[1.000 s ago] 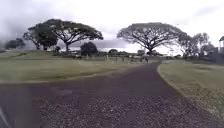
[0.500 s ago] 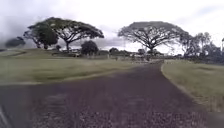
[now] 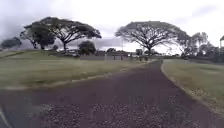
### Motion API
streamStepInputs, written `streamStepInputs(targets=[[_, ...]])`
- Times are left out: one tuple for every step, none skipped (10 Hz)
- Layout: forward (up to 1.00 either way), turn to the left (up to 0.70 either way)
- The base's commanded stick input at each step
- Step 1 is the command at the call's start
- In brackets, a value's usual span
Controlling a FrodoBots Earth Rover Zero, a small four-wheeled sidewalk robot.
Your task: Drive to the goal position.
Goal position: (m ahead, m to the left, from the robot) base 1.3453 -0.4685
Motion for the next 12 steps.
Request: streamStepInputs(targets=[[0.7, -0.35], [0.7, -0.35], [0.7, -0.35], [0.7, -0.35], [0.7, -0.26], [0.7, -0.09], [0.7, 0.0], [0.7, 0.0], [0.7, 0.0], [0.7, 0.0], [0.7, 0.0], [0.7, 0.0]])
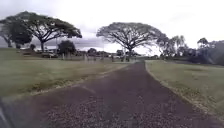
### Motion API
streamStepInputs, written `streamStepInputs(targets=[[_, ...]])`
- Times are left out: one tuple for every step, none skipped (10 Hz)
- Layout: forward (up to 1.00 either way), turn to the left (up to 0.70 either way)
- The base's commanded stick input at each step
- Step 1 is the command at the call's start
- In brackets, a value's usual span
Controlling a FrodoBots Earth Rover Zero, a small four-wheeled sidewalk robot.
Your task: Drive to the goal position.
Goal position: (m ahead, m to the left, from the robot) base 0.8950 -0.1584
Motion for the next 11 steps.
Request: streamStepInputs(targets=[[0.7, 0.0], [0.7, 0.0], [0.7, 0.0], [0.7, 0.0], [0.7, -0.03], [0.7, -0.17], [0.7, -0.31], [0.7, -0.35], [0.7, -0.35], [0.7, -0.22], [0.7, 0.02]])
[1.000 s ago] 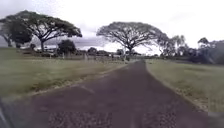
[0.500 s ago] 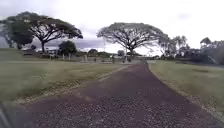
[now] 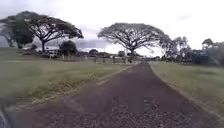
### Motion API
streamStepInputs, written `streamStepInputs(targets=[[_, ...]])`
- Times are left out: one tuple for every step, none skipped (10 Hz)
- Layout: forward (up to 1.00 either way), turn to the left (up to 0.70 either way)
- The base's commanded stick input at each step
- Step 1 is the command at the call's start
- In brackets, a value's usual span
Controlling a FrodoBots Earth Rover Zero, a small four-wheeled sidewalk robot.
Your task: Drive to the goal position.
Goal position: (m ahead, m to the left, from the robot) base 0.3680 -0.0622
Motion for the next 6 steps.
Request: streamStepInputs(targets=[[0.7, 0.0], [0.7, 0.0], [0.7, 0.0], [0.7, 0.0], [0.7, -0.08], [0.7, -0.23]])
